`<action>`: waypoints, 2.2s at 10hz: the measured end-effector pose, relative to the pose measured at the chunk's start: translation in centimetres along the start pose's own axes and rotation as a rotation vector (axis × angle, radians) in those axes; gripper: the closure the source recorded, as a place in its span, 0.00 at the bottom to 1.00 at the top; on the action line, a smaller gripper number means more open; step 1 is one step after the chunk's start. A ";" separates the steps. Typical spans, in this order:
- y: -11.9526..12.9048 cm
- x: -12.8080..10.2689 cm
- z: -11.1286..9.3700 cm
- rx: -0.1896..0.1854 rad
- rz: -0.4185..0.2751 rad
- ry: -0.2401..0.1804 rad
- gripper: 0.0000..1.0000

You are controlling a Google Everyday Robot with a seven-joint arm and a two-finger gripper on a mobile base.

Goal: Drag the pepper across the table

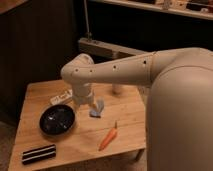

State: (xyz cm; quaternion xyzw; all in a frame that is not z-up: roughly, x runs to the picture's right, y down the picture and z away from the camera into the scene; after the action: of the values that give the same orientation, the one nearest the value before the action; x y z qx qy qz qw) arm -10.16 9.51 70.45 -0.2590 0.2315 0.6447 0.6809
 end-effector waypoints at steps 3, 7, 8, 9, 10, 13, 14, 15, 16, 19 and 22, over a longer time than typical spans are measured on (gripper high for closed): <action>0.0 0.0 0.0 0.000 0.000 0.000 0.35; 0.0 0.0 0.0 0.000 0.000 0.000 0.35; 0.0 0.0 0.0 0.000 0.000 0.000 0.35; 0.0 0.0 0.0 0.000 0.000 0.000 0.35; 0.0 0.0 0.0 0.000 0.000 0.000 0.35; 0.0 0.0 0.0 0.000 0.000 0.000 0.35; 0.0 0.0 0.0 0.000 0.000 0.000 0.35; 0.0 0.0 0.0 0.000 0.000 0.000 0.35; 0.0 0.0 0.0 0.000 0.000 0.000 0.35; 0.0 0.0 0.0 -0.001 0.001 0.001 0.35; -1.8 -0.3 -0.5 -0.022 0.070 -0.024 0.35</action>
State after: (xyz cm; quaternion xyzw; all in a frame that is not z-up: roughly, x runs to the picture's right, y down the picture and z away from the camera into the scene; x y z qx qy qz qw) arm -8.36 8.86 70.38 -0.2506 0.2251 0.6739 0.6576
